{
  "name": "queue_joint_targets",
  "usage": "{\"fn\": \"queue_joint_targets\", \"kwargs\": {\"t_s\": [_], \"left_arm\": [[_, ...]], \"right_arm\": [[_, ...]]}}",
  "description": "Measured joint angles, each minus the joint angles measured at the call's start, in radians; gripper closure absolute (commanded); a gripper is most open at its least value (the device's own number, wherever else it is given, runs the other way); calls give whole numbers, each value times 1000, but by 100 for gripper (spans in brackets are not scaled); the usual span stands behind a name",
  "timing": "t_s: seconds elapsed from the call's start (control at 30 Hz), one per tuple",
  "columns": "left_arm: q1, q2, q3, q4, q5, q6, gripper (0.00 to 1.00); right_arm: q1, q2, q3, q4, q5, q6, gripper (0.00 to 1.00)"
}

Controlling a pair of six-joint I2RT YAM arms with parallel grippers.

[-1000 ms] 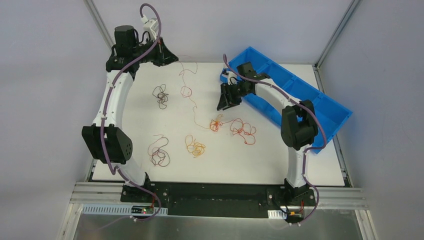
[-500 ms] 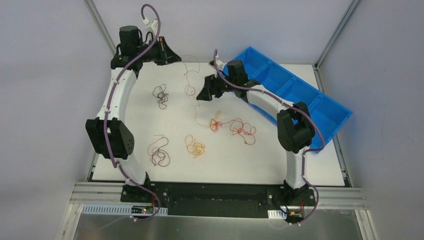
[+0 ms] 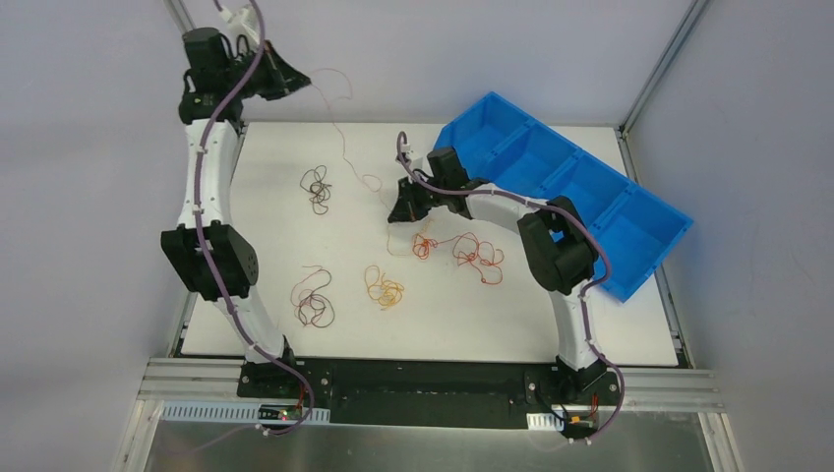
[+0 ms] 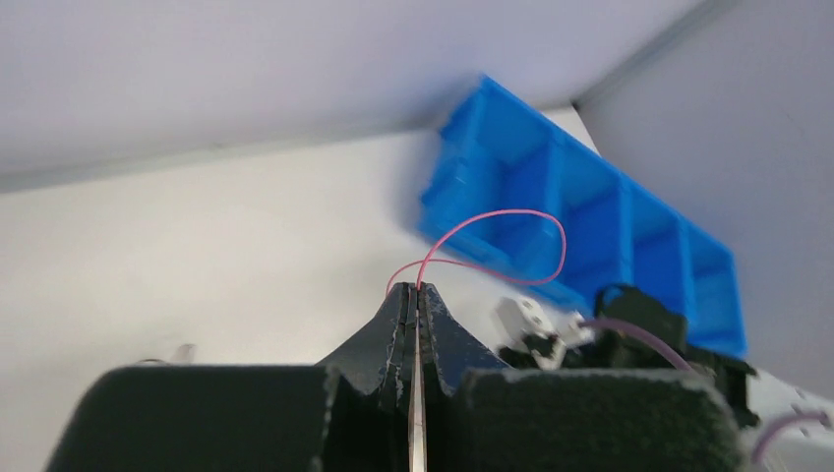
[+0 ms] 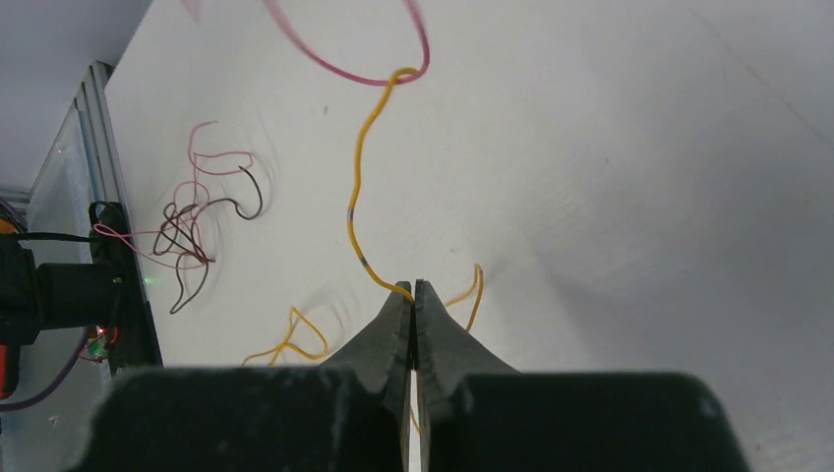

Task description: Untangle the cables

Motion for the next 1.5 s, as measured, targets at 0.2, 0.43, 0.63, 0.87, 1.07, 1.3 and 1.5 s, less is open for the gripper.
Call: {"fn": "queue_joint_targets", "kwargs": {"t_s": [0.2,0.43,0.63,0.87,1.07,1.3,1.5], "left_arm": [[179,70,105,-1,-76,27,100],[246,140,56,-25,-120,129,100],[303,214,68,-45,-142,154,100],[348,266,332,-70,-162,136,100],[327,221,434,18,-178,85,100],[239,155,280,100,-122,9,100],[117,154,161,130,-77,-36,100]], "right_arm": [[-10,2,-21,-63,13,-1,100],[-10,117,217,-78,42,92,100],[-10,167,331,-121,68,109,100],[-35,134,89,-210,72,34,100],[-80,90,45,-267,39,-1,100],[-78,111,213,-269,51,68,100],[-77,113,336,-209,63,141,90]]}}
